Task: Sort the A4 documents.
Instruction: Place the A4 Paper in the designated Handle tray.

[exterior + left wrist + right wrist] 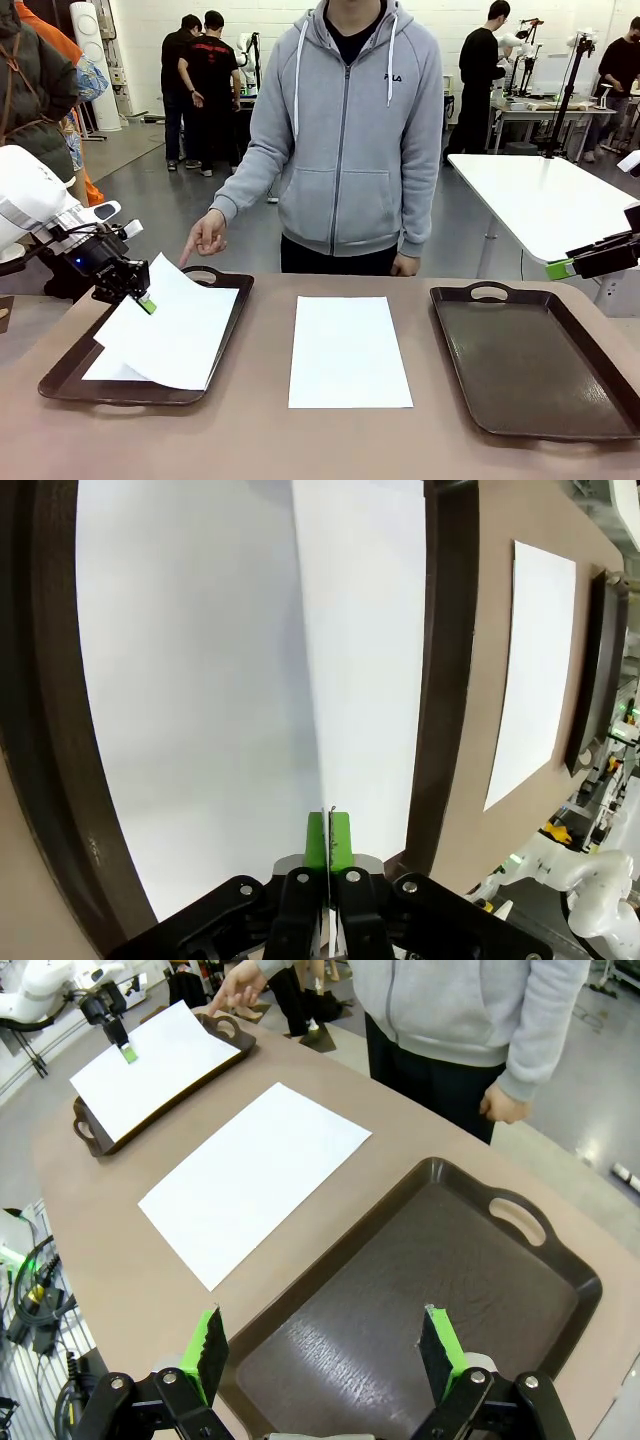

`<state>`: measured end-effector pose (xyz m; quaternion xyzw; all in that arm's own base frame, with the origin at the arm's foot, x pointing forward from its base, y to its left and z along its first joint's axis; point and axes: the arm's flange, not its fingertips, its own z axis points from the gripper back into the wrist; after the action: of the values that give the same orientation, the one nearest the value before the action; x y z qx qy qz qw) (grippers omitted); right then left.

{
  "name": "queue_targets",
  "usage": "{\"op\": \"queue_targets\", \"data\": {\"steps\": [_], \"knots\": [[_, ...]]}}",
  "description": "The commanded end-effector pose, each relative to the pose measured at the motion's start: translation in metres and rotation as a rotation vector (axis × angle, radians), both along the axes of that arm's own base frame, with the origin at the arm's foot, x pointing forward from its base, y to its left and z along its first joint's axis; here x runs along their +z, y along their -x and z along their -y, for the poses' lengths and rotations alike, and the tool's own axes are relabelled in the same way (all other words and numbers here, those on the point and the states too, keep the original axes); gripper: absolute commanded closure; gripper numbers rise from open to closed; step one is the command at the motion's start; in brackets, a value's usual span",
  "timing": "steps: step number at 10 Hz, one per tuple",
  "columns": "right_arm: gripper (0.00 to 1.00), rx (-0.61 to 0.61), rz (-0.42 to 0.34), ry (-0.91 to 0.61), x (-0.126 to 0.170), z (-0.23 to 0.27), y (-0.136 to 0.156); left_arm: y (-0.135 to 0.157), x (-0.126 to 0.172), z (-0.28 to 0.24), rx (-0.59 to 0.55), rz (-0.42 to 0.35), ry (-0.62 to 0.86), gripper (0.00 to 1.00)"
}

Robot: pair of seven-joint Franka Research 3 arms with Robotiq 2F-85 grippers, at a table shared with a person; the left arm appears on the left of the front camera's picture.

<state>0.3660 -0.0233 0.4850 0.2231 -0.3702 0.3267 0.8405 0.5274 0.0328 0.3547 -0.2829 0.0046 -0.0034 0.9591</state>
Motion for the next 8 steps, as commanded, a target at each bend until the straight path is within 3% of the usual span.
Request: {"op": "queue_targets", "data": {"steps": [1,8], "knots": [[0.00,0.015,0.014,-0.025,-0.003,-0.001,-0.004,-0.006,0.003,0.001,-0.001,-0.011,-0.045,0.99],[0.00,0.015,0.014,-0.025,-0.003,-0.001,-0.004,-0.006,-0.029,-0.005,0.032,-0.002,-0.134,0.99]]}}
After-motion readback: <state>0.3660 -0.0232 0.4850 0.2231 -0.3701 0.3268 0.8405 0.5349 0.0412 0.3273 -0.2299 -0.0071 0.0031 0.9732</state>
